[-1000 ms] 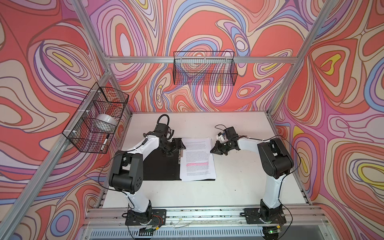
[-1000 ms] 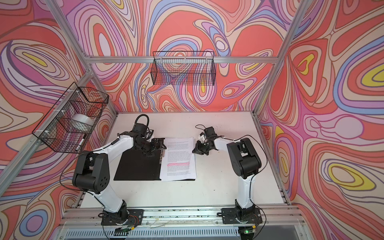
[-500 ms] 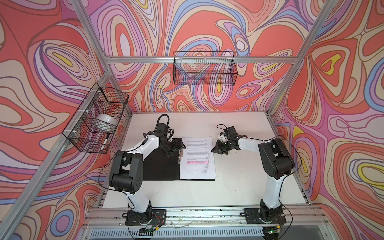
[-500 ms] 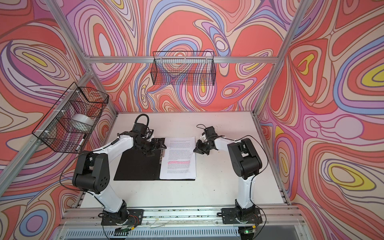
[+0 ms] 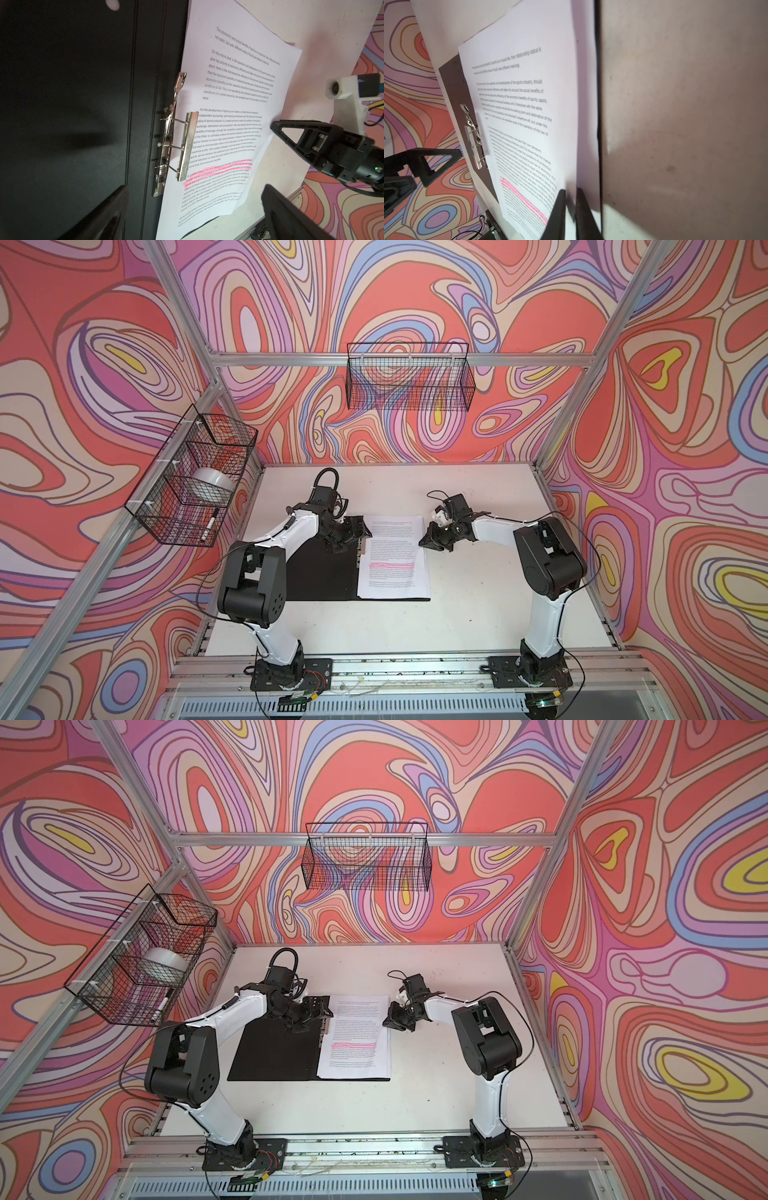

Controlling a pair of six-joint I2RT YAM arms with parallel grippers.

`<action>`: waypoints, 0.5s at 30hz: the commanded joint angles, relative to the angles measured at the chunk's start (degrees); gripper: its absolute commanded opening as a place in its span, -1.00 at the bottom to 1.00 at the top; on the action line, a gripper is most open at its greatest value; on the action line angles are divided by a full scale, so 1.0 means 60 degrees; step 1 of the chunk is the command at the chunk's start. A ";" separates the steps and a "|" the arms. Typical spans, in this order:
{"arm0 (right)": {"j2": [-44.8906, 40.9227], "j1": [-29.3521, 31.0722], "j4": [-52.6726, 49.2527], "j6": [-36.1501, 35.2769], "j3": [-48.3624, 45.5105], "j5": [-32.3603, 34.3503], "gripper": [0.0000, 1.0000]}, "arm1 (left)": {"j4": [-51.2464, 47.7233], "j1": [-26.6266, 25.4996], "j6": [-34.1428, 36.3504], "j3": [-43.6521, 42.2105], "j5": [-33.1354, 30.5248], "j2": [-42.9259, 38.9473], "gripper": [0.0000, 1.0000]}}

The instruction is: Put the files into the folder

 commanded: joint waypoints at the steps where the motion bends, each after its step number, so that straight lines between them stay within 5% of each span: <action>1: -0.0539 0.0084 -0.0588 -0.0398 0.0436 0.0597 -0.60 | -0.0006 -0.0034 -0.0112 0.0266 0.0112 0.0073 1.00; 15: -0.1451 0.0157 -0.2122 -0.0662 0.0607 0.1559 -0.49 | -0.0090 -0.0074 -0.0135 0.0237 0.0113 0.0124 0.99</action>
